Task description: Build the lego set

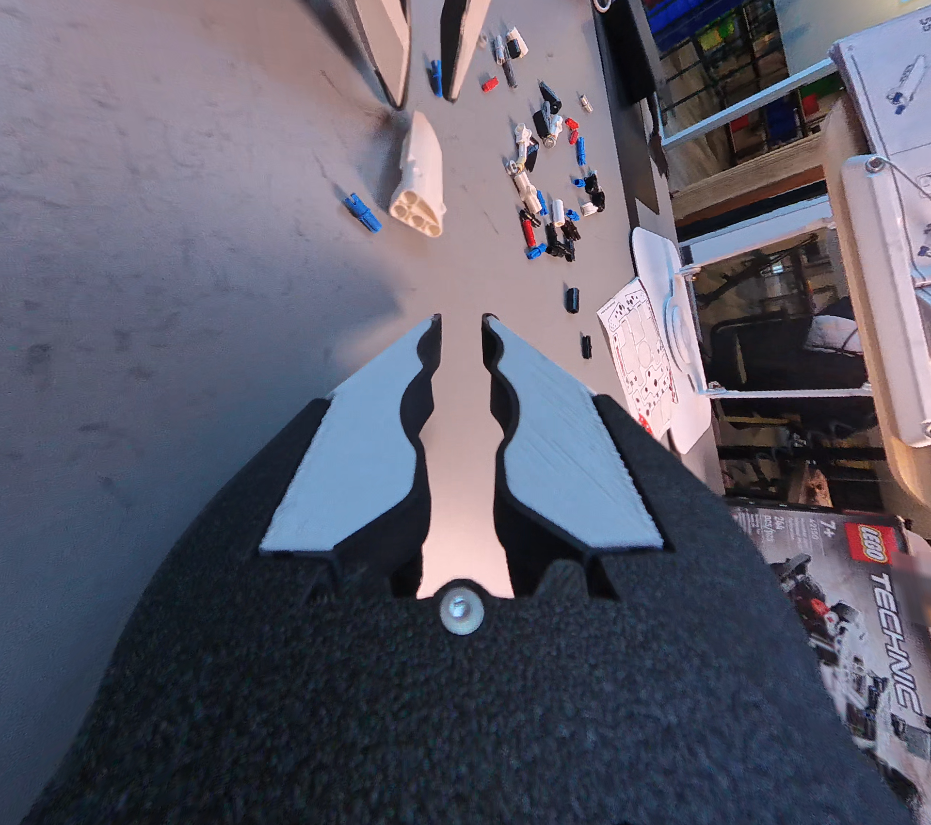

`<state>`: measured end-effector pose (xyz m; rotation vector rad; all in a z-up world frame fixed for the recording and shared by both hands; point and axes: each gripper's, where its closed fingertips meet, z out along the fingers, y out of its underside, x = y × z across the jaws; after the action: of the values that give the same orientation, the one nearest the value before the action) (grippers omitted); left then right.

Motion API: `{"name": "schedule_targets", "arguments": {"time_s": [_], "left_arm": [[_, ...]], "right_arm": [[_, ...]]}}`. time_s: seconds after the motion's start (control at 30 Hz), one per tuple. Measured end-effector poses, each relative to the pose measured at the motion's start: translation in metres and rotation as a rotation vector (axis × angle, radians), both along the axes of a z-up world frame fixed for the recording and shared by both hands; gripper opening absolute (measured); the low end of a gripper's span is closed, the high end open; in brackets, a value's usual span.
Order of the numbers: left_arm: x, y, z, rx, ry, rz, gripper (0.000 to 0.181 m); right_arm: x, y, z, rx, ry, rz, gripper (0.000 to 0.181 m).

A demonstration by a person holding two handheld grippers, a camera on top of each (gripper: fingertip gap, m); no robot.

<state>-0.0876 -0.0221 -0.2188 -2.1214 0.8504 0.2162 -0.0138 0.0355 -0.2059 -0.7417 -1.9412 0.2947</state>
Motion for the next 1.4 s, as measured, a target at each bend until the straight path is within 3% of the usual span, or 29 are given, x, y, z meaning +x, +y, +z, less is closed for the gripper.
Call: {"name": "schedule_targets", "arguments": {"time_s": [0.2,0.37,0.6,0.9,1.17,1.4], "left_arm": [[-0.009,-0.012,0.013,-0.008,-0.148,0.023,0.025],[0.015,-0.006,0.022,0.002,-0.282,-0.036,0.024],[0.023,0.007,-0.004,-0.090,-0.172,-0.071,0.016],[-0.006,0.003,0.007,-0.024,-0.170,0.069,0.018],[0.060,-0.011,0.022,-0.093,-0.425,-0.109,0.008],[0.067,-0.001,-0.006,-0.172,-0.319,-0.009,0.013]], "right_arm": [[0.003,0.002,0.003,-0.051,0.010,-0.013,0.015],[0.002,-0.006,0.008,-0.188,0.012,0.002,0.013],[0.005,-0.022,0.009,-0.312,-0.024,0.042,0.011],[0.008,-0.031,0.006,-0.326,-0.048,0.059,0.009],[0.010,-0.029,0.003,-0.327,-0.061,0.046,0.009],[0.011,-0.030,0.000,-0.311,-0.076,0.044,0.009]]}}
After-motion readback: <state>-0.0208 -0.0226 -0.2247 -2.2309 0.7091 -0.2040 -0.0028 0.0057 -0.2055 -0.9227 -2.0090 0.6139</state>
